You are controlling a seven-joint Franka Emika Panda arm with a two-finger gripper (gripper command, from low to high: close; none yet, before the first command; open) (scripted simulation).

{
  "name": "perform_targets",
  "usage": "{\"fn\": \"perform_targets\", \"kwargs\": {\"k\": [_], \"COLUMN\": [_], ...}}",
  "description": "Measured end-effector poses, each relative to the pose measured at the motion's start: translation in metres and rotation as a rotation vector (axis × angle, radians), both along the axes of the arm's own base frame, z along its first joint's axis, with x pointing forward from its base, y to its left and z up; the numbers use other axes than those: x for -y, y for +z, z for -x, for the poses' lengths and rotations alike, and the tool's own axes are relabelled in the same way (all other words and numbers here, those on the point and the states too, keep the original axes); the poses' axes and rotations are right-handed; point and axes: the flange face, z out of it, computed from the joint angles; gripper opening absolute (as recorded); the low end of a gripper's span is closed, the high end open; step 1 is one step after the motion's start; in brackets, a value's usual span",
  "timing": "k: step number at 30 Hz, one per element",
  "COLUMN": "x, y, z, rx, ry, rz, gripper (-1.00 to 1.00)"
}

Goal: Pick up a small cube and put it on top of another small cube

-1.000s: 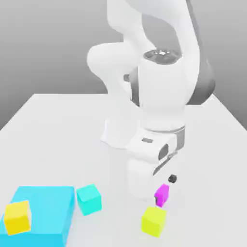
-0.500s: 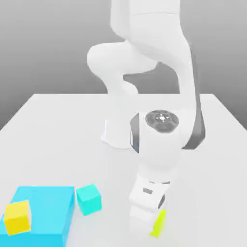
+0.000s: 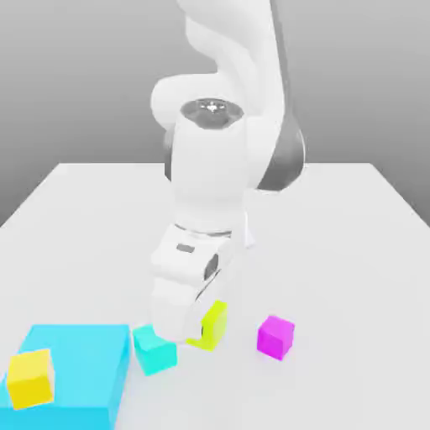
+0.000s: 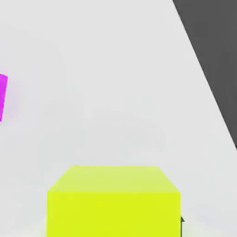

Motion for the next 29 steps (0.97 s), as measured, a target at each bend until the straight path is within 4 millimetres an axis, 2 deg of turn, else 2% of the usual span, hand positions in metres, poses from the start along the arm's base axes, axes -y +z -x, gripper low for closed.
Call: {"fn": "perform_targets", "kwargs": {"k": [4,9,18,27,28,29], "x": [0.027,0.055,0.055,0.059,0.059,0.059], "y": [0.006,0.003,-0.02,-0.061,-0.065,-0.065], "z": [0.018,0.044,0.041,0.046,0.048,0.048], "rx": [-0.009,-0.027,-0.023,-0.028,-0.029,-0.029], "ry": [0.053,0.115,0.136,0.128,0.126,0.126], "rz": [-0.008,-0.037,-0.062,-0.048,-0.045,-0.045], "gripper": [-1.0,-1.0,-1.0,-1.0,1.0,1.0]}}
